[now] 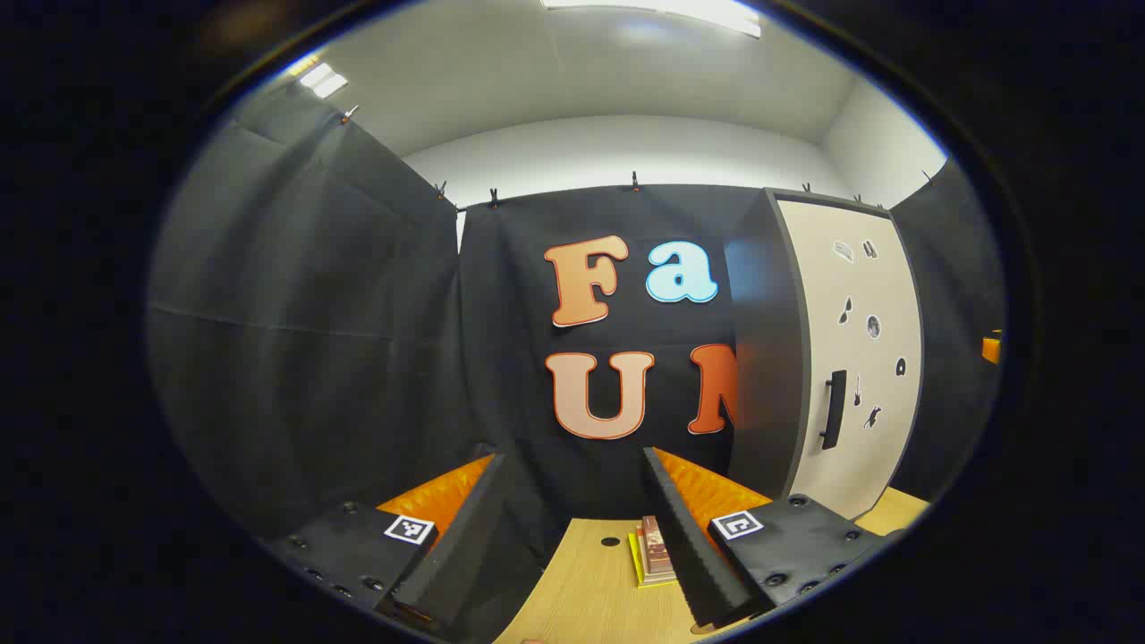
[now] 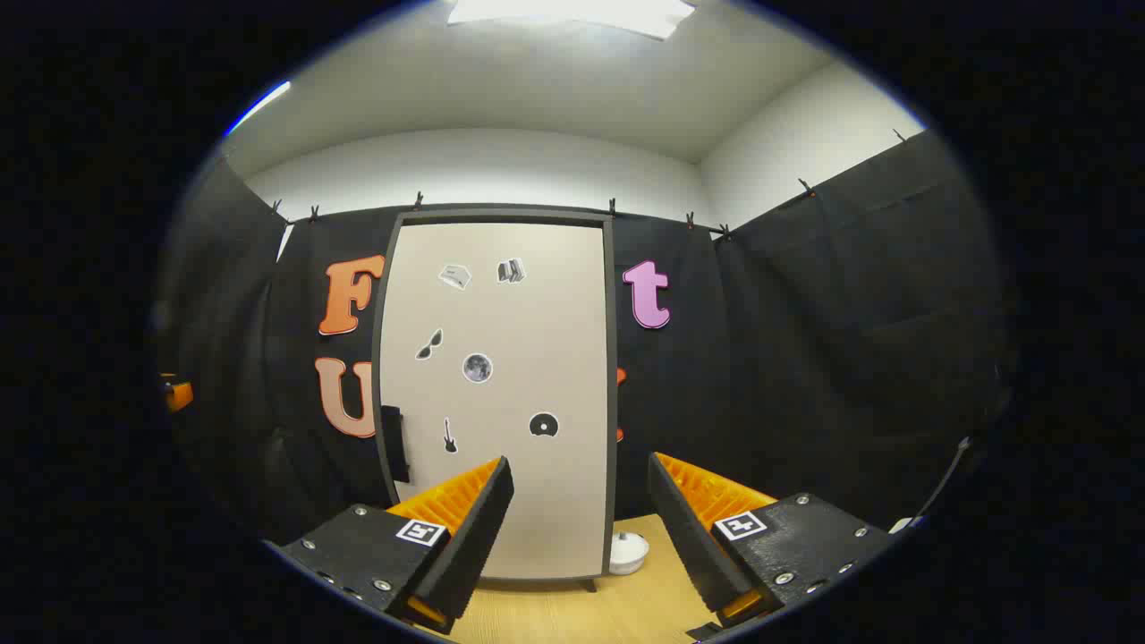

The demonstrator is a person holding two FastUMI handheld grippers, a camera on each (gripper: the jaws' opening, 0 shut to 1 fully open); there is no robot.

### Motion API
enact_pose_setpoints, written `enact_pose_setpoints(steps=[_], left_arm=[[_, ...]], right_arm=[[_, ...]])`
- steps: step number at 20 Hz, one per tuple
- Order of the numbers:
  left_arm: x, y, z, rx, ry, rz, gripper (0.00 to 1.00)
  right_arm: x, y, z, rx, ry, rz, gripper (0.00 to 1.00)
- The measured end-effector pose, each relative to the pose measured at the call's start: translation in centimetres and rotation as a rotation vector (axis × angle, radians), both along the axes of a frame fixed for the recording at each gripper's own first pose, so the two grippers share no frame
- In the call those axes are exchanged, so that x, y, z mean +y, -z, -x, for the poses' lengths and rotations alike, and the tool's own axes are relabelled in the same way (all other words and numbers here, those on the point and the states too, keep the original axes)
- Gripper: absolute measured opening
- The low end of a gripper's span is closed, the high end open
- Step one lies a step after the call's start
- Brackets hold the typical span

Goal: Open the cabinet door with the right hand, grasp the bottle in the cabinet with the left hand and place it on the coaster, then close the cabinet door with the right hand.

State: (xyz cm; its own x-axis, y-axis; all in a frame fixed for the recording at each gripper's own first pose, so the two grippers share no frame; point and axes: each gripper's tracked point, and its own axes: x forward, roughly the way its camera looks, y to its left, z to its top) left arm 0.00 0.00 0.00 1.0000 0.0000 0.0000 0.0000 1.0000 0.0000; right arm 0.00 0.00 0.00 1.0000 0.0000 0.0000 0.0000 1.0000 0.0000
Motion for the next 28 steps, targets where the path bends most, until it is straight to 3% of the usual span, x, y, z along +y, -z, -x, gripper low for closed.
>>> enact_pose_setpoints(steps=[15, 28], left_arm=[[0.7, 0.2, -0.2, -0.004, -0.017, -0.017, 0.97], [1.6, 1.6, -1.3, 0.018, -0.022, -0.024, 0.97]], right_arm=[[1.4, 0.6, -0.1, 0.021, -0.01, 0.014, 0.94], [10.1, 4.4, -4.5, 0.09, -0.152, -0.015, 0.94]])
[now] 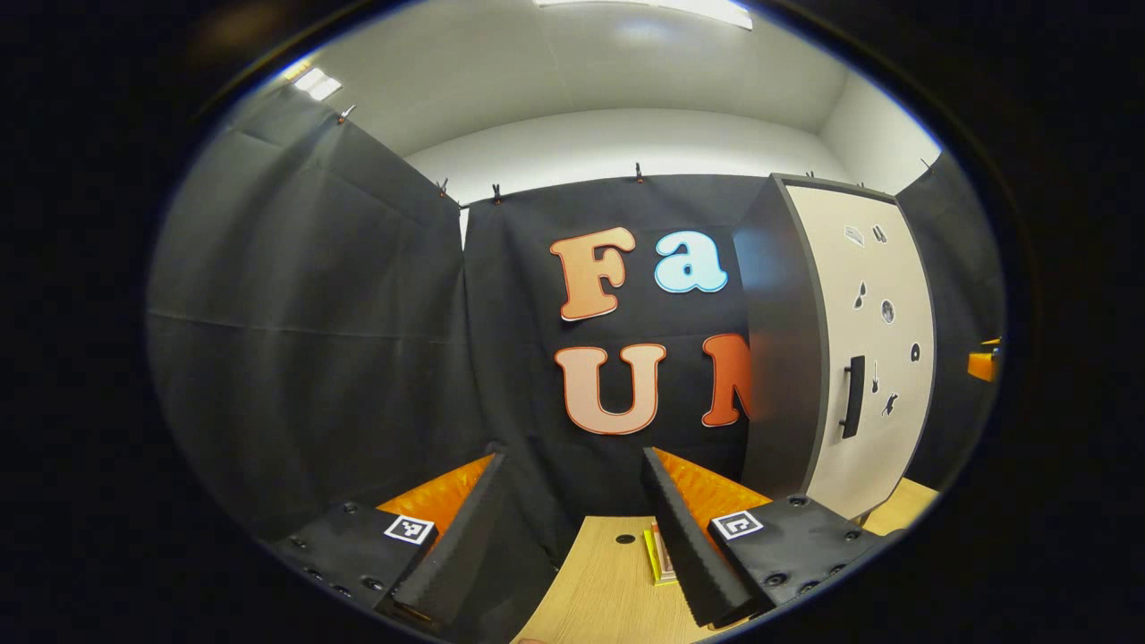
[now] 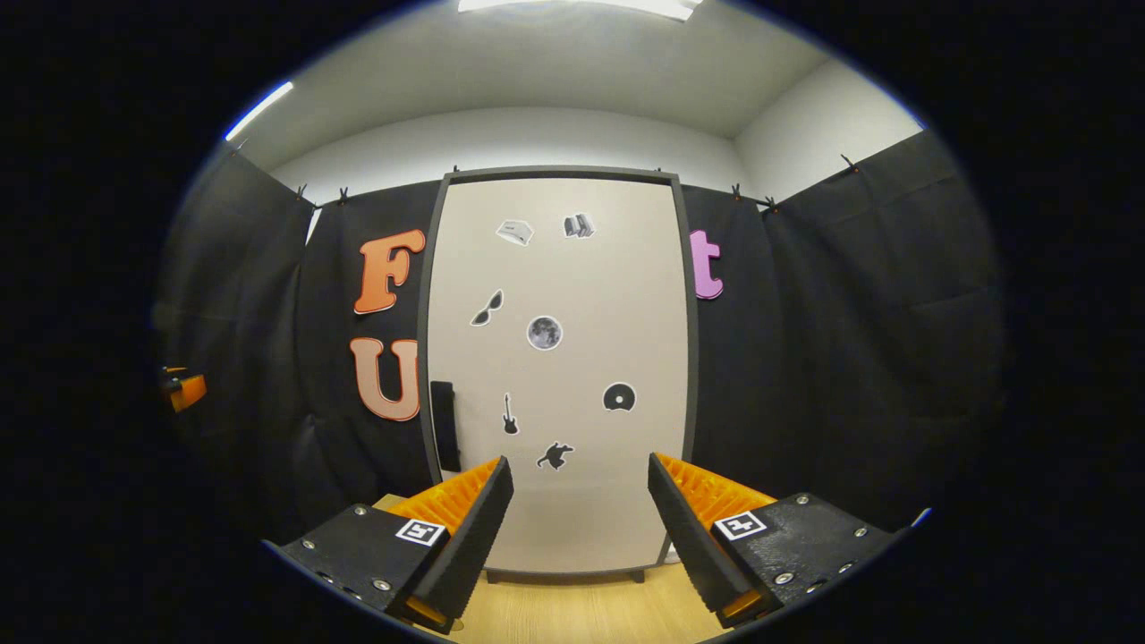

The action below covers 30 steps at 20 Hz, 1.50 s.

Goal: Open the cabinet door with the right hand, grasp the bottle in the cabinet with the left hand and place it on the coaster, then close the cabinet door with the right hand.

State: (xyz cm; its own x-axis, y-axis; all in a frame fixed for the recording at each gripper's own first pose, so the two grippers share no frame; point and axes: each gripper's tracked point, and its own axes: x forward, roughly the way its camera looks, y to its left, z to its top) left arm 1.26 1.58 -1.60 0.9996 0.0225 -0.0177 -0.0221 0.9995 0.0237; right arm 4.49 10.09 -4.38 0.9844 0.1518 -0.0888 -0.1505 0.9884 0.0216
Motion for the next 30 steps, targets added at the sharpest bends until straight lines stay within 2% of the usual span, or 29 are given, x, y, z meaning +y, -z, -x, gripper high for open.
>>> enact_pose_setpoints(steps=[3, 15, 21, 25, 27, 29, 30], left_arm=[[0.4, 0.4, 0.2, 0.014, -0.011, -0.005, 0.97], [3.5, 1.1, 1.1, 0.027, -0.076, -0.022, 0.97], [5.1, 2.2, 0.8, 0.048, -0.106, -0.033, 0.97], [5.7, 3.1, 0.6, 0.065, -0.133, -0.038, 0.97], [5.9, 3.6, 0.6, 0.075, -0.144, -0.034, 0.97], [6.2, 4.0, 0.6, 0.083, -0.156, -0.032, 0.97], [6.4, 4.2, 0.7, 0.086, -0.162, -0.033, 0.97]], right_arm=[[2.8, 0.5, -1.2, 0.005, -0.056, 0.01, 0.94], [12.4, 3.4, -8.0, 0.048, -0.174, -0.013, 0.94], [15.5, 5.1, -12.2, 0.075, -0.155, -0.026, 0.94], [16.1, 5.9, -14.8, 0.076, -0.104, -0.014, 0.94], [16.8, 6.5, -15.4, 0.087, -0.106, -0.015, 0.94], [17.6, 6.9, -15.6, 0.095, -0.12, -0.02, 0.88], [17.8, 7.0, -15.7, 0.094, -0.119, -0.015, 0.83]])
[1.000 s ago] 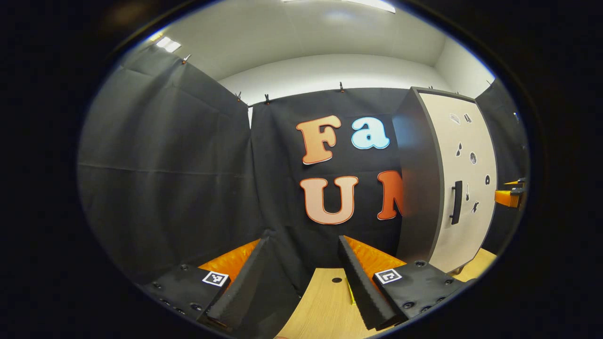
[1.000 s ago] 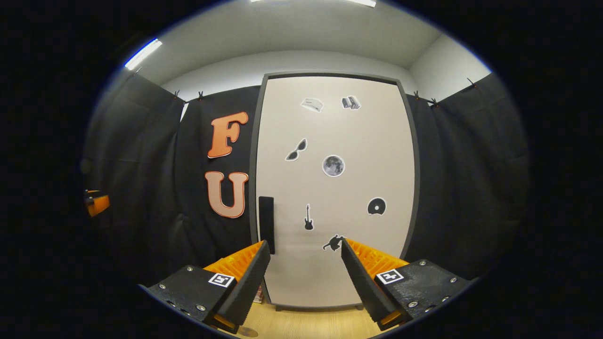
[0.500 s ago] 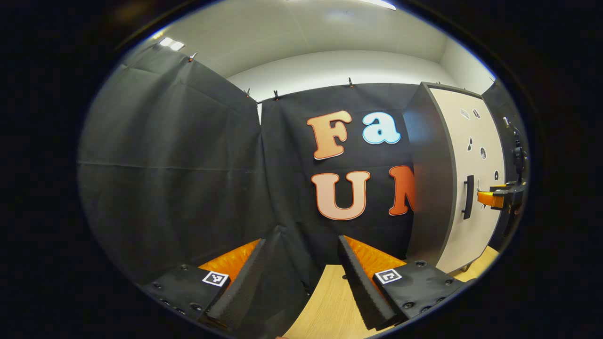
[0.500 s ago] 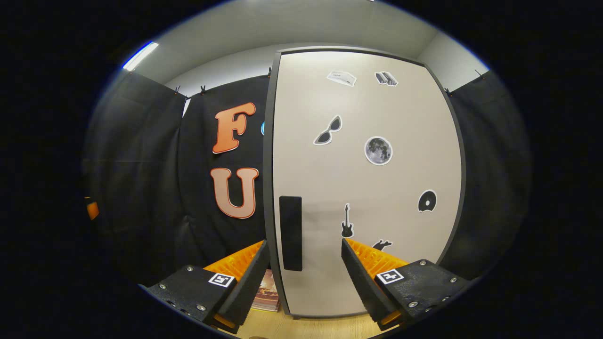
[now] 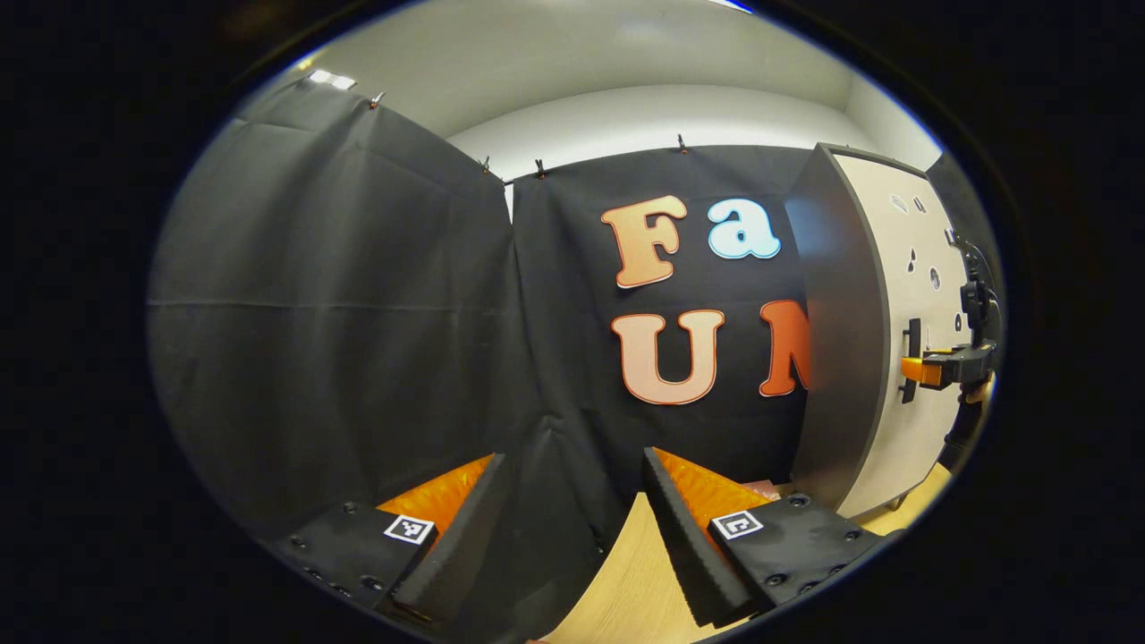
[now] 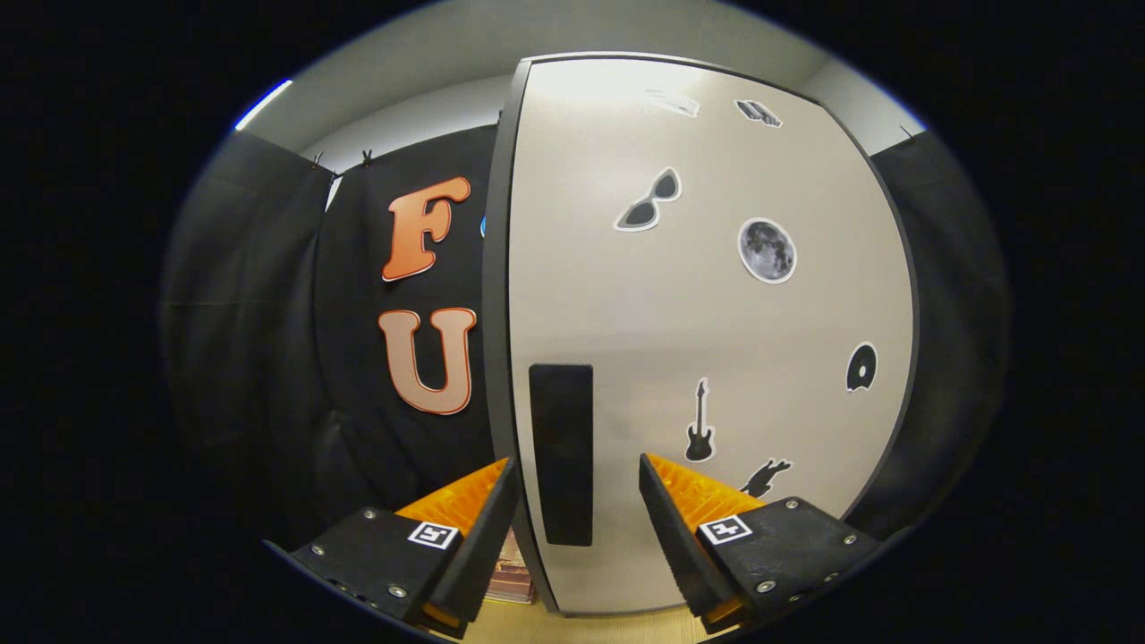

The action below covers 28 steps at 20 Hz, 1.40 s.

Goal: Open the cabinet door with the right hand, grasp the bottle in the cabinet with the left hand and place it on the coaster, then close the cabinet door with the right hand.

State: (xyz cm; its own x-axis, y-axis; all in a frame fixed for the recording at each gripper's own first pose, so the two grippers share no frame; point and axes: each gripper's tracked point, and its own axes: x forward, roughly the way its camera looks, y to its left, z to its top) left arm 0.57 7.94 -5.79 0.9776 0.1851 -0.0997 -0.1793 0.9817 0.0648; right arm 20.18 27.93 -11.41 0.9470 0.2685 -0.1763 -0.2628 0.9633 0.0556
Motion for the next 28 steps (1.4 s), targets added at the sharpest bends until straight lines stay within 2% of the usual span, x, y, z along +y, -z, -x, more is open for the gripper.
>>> enact_pose_setpoints(steps=[2, 5, 7, 8, 13, 20, 28], left_arm=[[0.2, 0.3, 0.2, 0.005, -0.012, 0.0, 0.97], [0.5, 0.4, 0.3, 0.007, -0.029, 0.0, 0.97], [0.6, 0.5, 0.3, 0.005, -0.04, -0.002, 0.97], [0.7, 0.5, 0.4, 0.004, -0.045, -0.002, 0.97], [0.8, 0.6, 0.4, 0.002, -0.052, 0.0, 0.97], [0.4, 0.0, 0.5, -0.005, -0.031, -0.003, 0.97], [-0.3, -0.4, 0.5, -0.023, 0.023, -0.018, 0.97]], right_arm=[[0.3, 0.1, -0.3, -0.004, 0.01, 0.014, 0.73], [0.5, 0.4, -0.5, 0.006, 0.017, 0.017, 0.64], [0.4, 0.6, -0.5, 0.017, 0.027, 0.015, 0.5], [0.4, 0.6, -0.4, 0.022, 0.03, 0.009, 0.37], [0.3, 0.3, 0.3, 0.006, 0.0, 0.014, 0.31], [-0.2, -1.1, 2.9, 0.013, -0.098, -0.017, 0.22], [-1.9, -1.5, 5.2, -0.002, -0.15, -0.022, 0.22]])
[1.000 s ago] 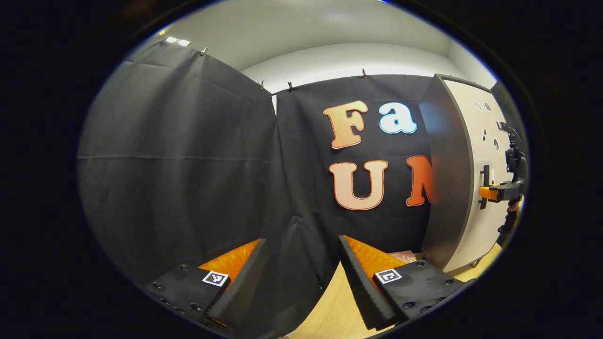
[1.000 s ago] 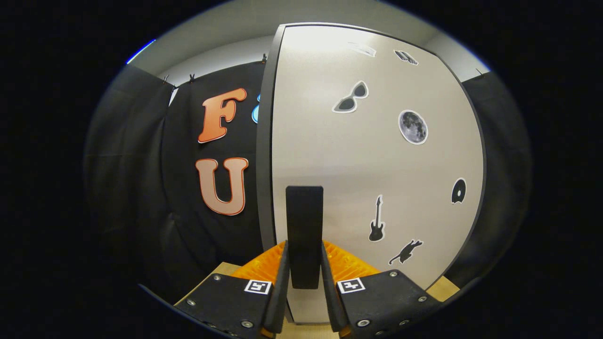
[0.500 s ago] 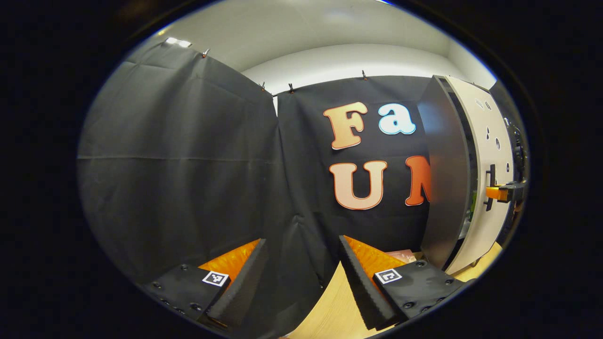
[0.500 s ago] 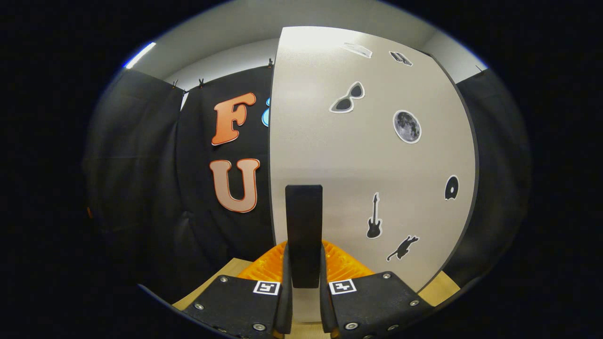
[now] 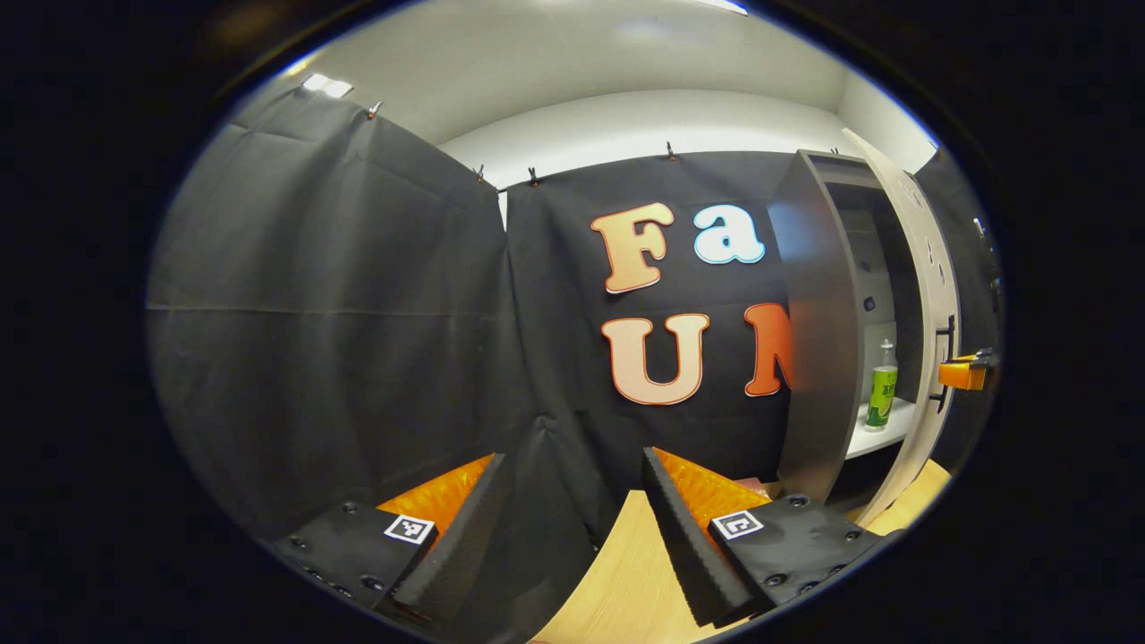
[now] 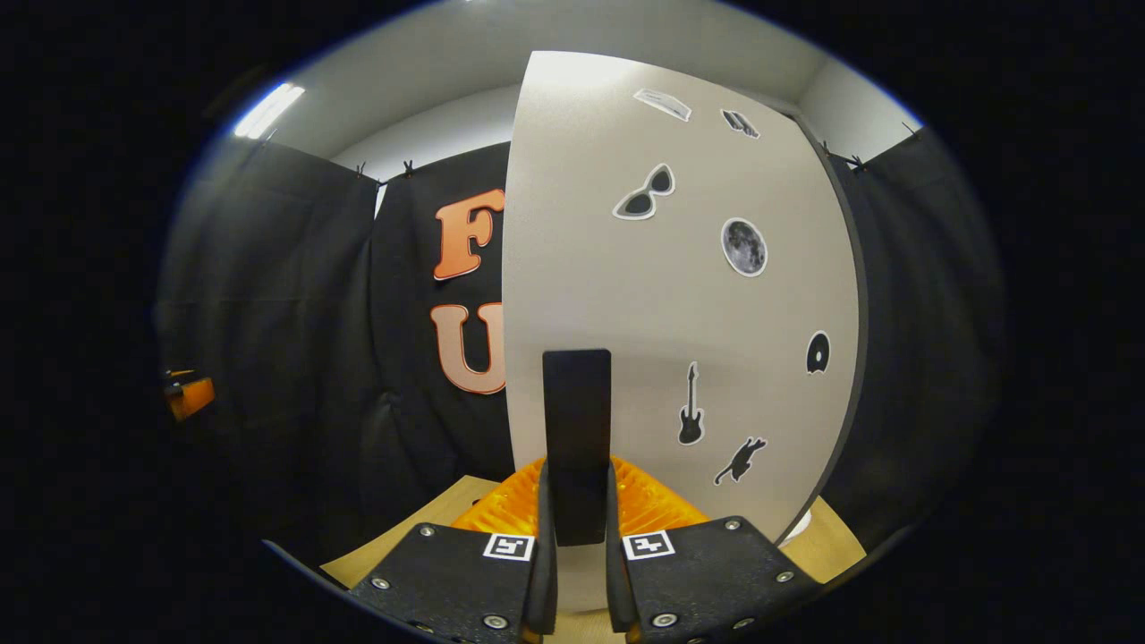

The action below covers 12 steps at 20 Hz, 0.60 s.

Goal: Open the cabinet door with the right hand, grasp the bottle in the cabinet with the left hand and place it on the coaster, then close the cabinet door with the right hand.

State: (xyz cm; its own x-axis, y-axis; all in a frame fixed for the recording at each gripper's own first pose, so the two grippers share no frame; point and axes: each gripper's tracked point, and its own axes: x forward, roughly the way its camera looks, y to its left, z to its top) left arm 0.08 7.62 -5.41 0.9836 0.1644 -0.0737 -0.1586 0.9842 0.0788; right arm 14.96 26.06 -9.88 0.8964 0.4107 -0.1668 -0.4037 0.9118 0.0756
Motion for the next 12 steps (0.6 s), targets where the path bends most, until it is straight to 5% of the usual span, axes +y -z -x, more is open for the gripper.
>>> enact_pose_setpoints(steps=[12], left_arm=[[-2.5, -0.4, -0.9, -0.027, 0.114, -0.004, 0.97]], right_arm=[[-2.8, -0.1, 1.2, 0.001, 0.034, -0.032, 0.17]])
